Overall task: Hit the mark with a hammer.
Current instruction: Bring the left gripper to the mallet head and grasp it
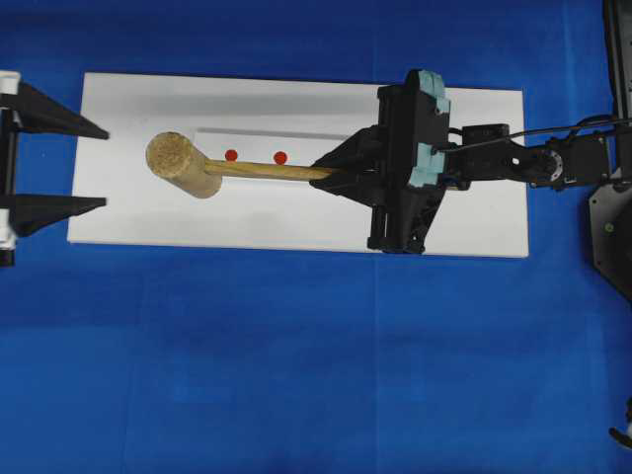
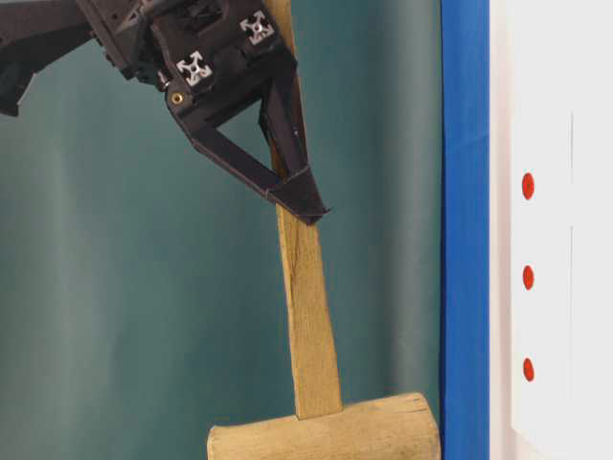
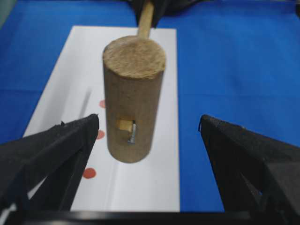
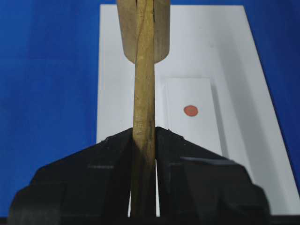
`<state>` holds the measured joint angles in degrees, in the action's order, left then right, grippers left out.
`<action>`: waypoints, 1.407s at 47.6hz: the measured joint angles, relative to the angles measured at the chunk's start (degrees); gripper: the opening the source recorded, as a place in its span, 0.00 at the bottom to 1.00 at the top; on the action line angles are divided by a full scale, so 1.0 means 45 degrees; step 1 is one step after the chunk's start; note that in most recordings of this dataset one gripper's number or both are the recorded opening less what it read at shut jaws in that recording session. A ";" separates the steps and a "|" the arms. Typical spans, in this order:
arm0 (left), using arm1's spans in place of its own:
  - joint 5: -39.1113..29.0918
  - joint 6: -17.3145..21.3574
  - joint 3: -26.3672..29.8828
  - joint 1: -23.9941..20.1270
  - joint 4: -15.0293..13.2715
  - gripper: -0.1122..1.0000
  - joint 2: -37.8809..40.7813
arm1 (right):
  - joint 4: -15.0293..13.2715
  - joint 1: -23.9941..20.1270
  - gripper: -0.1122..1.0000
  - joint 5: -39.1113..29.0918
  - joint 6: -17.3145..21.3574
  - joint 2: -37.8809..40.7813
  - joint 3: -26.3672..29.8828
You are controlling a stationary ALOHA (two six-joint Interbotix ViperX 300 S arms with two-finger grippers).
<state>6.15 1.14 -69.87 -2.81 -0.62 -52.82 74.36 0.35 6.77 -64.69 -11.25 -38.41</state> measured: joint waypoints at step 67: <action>0.3359 0.0273 0.2383 -0.0020 0.0000 0.50 0.6504 | -0.0469 -0.0176 0.13 -0.0020 0.0020 0.0000 0.0176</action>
<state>21.27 2.37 -59.15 -2.90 -0.62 -23.55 72.25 -0.44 6.68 -64.60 -11.25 -37.62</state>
